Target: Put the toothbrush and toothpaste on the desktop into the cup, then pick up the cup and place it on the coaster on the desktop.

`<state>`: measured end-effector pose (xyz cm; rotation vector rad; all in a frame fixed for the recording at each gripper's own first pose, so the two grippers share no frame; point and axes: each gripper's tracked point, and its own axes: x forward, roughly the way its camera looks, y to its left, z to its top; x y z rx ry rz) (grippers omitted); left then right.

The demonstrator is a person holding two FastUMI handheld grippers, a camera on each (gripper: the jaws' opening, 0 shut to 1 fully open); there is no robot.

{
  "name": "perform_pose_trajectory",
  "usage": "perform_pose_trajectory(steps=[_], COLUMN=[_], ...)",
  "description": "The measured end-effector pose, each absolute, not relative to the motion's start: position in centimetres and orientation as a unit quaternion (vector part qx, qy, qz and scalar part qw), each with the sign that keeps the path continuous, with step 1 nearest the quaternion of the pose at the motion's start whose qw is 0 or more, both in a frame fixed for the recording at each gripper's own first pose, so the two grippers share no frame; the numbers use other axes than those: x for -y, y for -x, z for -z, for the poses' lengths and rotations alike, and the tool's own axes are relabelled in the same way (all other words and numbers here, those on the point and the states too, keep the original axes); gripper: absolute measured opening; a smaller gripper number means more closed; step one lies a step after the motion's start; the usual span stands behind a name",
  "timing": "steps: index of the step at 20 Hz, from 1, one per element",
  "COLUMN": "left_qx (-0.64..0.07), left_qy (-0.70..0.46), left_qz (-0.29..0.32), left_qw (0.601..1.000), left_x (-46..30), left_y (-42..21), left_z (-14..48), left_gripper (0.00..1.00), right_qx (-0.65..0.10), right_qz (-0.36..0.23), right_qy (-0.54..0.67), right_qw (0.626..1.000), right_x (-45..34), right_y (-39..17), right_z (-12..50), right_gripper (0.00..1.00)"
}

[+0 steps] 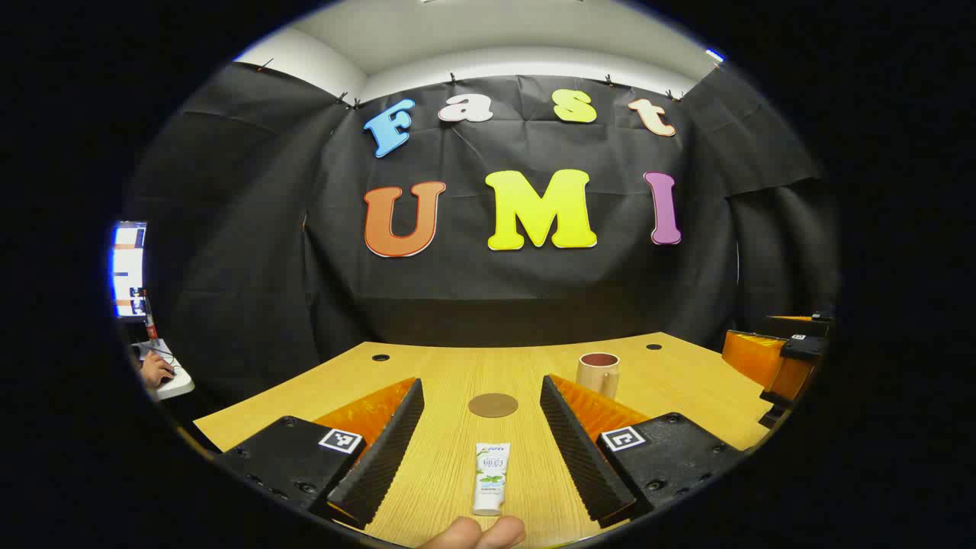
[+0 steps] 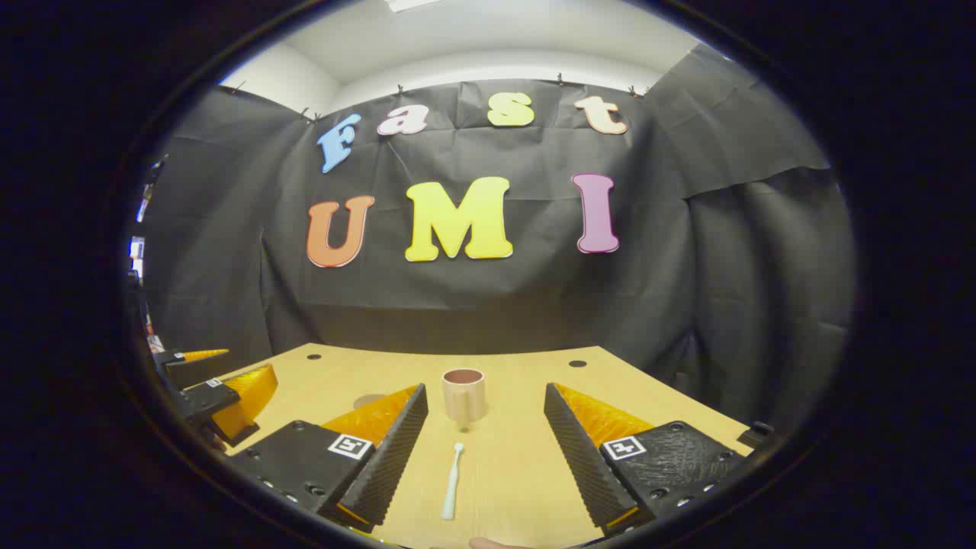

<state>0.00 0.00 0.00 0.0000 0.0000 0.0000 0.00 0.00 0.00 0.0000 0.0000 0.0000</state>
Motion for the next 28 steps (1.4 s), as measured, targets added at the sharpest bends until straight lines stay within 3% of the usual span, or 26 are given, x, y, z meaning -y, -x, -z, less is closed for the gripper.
perform_pose_trajectory(steps=[16, 28], left_qx=[-0.014, -0.032], left_qy=[0.003, 0.026], left_qz=[-0.002, 0.000], left_qw=[1.000, 0.999], left_x=[-0.8, -0.4], left_y=[0.5, -2.1], left_z=[2.0, 6.1], left_gripper=[0.98, 0.98], right_qx=[-0.030, -0.165], right_qz=[-0.004, -0.025], right_qy=[0.018, 0.032], right_qw=[0.999, 0.985], right_x=[-0.8, -3.5], right_y=[-0.2, -7.4], right_z=[3.5, 14.2], right_gripper=[0.94, 0.97])
